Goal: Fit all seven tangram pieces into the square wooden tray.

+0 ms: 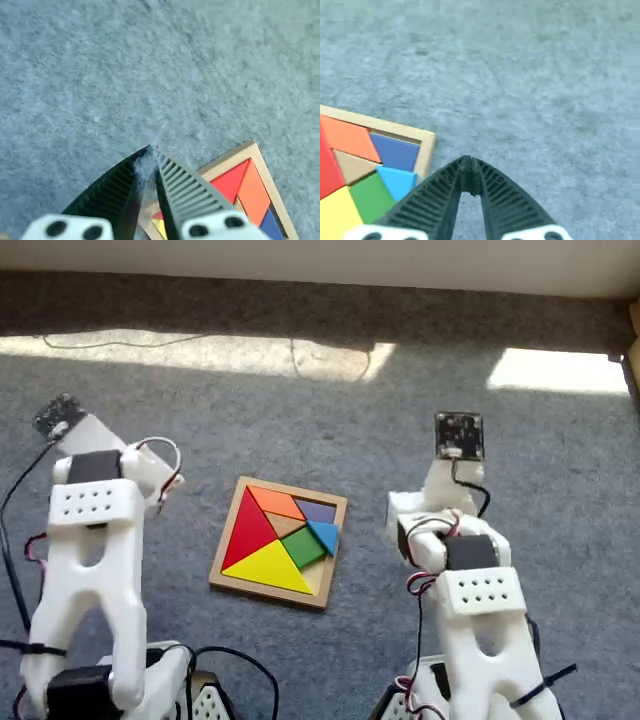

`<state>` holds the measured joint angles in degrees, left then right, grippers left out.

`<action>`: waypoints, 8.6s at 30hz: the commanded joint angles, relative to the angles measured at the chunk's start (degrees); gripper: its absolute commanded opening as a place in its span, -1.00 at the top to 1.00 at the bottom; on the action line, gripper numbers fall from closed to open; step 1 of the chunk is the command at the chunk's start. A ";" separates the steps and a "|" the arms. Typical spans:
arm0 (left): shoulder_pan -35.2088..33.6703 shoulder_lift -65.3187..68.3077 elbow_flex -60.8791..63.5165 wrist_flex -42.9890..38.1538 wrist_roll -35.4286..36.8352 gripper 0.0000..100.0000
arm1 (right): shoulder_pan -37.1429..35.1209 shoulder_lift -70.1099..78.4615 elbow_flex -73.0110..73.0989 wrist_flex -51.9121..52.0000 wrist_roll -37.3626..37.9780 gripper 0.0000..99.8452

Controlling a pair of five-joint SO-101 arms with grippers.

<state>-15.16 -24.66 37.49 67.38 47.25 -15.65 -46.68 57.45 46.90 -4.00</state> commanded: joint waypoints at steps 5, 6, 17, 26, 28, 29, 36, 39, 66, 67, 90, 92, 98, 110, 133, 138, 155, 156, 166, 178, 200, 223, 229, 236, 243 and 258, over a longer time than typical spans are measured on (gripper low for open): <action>-6.81 -16.04 22.02 -15.30 -3.78 0.99 | -12.00 0.04 -8.04 1.80 -0.44 0.99; -6.99 -16.92 24.57 -17.14 -3.69 0.99 | -13.14 1.36 -8.22 1.80 -0.44 0.99; -9.80 -19.47 28.97 -21.63 -3.69 0.99 | -18.42 31.96 -24.48 1.63 0.00 0.99; -9.80 -19.47 28.97 -21.63 -3.78 0.99 | -19.21 45.05 -31.25 1.80 0.00 0.99; -9.80 -19.47 28.97 -21.63 -3.78 0.99 | -19.56 45.93 -31.25 1.80 0.00 0.99; -9.80 -19.47 28.97 -21.63 -3.78 0.99 | -20.00 46.29 -31.25 1.80 0.00 0.99; -9.80 -19.47 29.05 -21.63 -3.78 0.99 | -23.34 46.81 -30.81 1.89 0.00 0.99; -9.80 -19.47 29.05 -21.63 -3.78 0.99 | -24.92 46.73 -31.08 4.53 0.00 0.99; -9.80 -19.47 29.05 -21.63 -3.78 0.99 | -22.37 33.45 -32.92 17.45 0.09 0.99; -9.80 -19.47 29.05 -21.63 -3.78 0.99 | -21.23 33.19 -31.96 17.45 0.18 0.99; -9.80 -19.47 29.14 -21.45 -3.78 0.99 | -21.41 45.23 -22.55 9.27 4.40 0.99; -9.80 -19.47 29.14 -21.45 -3.78 0.99 | -23.69 45.23 -21.49 9.27 4.22 0.99; -9.89 -19.47 29.14 -21.45 -3.78 0.99 | -27.03 45.23 -20.70 10.51 4.13 0.99; -9.89 -19.82 29.93 -21.71 -3.78 0.99 | -29.76 45.58 -19.91 14.20 4.48 0.99; -9.80 -19.91 29.85 -21.71 -3.87 0.99 | -28.88 20.97 -14.55 19.74 9.76 0.99; -9.71 -20.00 29.93 -21.54 -4.04 0.99 | -19.12 9.01 -7.96 19.74 9.93 0.99; -2.24 -35.47 37.32 -20.48 -12.75 0.99 | 4.62 -25.19 15.78 19.74 10.02 0.99; -1.54 -39.16 39.52 -20.48 -13.36 0.99 | 5.32 -27.38 17.10 19.74 10.02 0.99; 3.91 -74.51 58.42 -20.40 -23.38 0.99 | 10.86 -50.07 32.75 19.74 9.93 0.99; 7.34 -77.85 59.65 -15.12 -35.16 0.99 | 13.67 -55.43 47.60 20.18 10.02 0.99; 6.90 -78.29 59.65 2.81 -35.43 0.99 | 13.67 -55.43 47.60 20.18 10.02 0.99; 7.43 -78.29 59.65 8.97 -35.34 0.99 | 13.67 -55.43 47.60 20.18 10.02 0.99; 7.43 -78.29 59.65 8.97 -35.34 0.99 | 13.67 -55.43 47.60 20.18 10.02 0.99; 7.43 -78.29 59.65 8.97 -35.34 0.99 | 13.67 -55.43 47.60 20.18 10.02 0.99; 7.43 -78.29 59.65 8.97 -35.34 0.99 | 13.67 -55.43 47.60 20.18 10.02 0.99; 7.43 -78.29 59.65 8.97 -35.34 0.99 | 13.67 -55.43 47.60 20.18 10.02 0.99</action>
<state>-8.57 -102.02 96.04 76.09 12.35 -2.55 -102.86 96.04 66.86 5.49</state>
